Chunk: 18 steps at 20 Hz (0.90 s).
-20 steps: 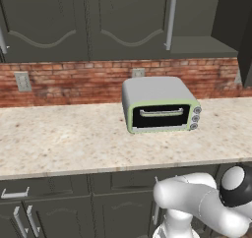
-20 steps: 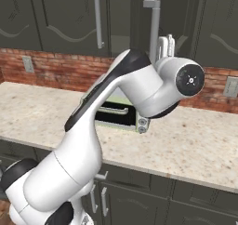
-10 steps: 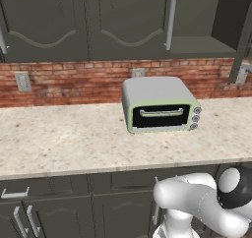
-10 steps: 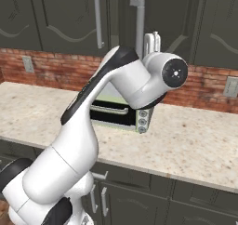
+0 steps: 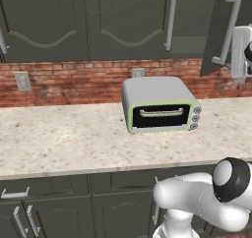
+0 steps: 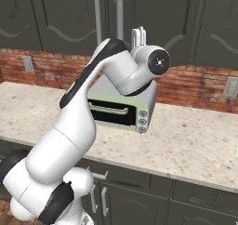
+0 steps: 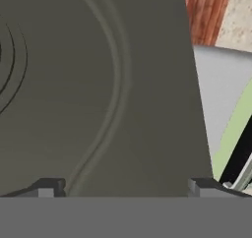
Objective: Close all open cabinet doors.
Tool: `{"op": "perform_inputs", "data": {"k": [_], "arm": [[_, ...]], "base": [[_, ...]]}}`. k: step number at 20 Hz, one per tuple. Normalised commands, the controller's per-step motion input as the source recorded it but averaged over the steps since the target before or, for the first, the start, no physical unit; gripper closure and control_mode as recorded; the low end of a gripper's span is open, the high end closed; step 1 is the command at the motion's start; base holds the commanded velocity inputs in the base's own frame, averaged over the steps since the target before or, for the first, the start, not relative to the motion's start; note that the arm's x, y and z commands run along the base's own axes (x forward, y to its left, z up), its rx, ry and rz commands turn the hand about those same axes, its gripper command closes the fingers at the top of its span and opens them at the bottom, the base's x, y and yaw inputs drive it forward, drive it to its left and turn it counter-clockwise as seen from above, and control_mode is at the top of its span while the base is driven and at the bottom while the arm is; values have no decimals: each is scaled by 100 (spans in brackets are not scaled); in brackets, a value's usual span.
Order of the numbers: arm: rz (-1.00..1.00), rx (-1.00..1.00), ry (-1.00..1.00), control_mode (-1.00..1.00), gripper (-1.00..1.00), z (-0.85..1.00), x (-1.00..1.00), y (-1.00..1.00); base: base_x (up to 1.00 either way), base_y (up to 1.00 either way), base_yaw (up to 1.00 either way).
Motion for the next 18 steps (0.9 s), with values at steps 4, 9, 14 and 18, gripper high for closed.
{"op": "perform_inputs", "data": {"k": [4, 9, 14, 18], "arm": [[5, 0, 0, -100, -100, -7, 67, 46], [2, 0, 0, -100, -100, -7, 77, 45], [0, 0, 0, -100, -100, -13, 78, 41], [0, 0, 0, -100, -100, -20, 68, 28]], "base": [[0, 0, 0], [0, 0, 0], [0, 0, 0], [0, 0, 0]]}}
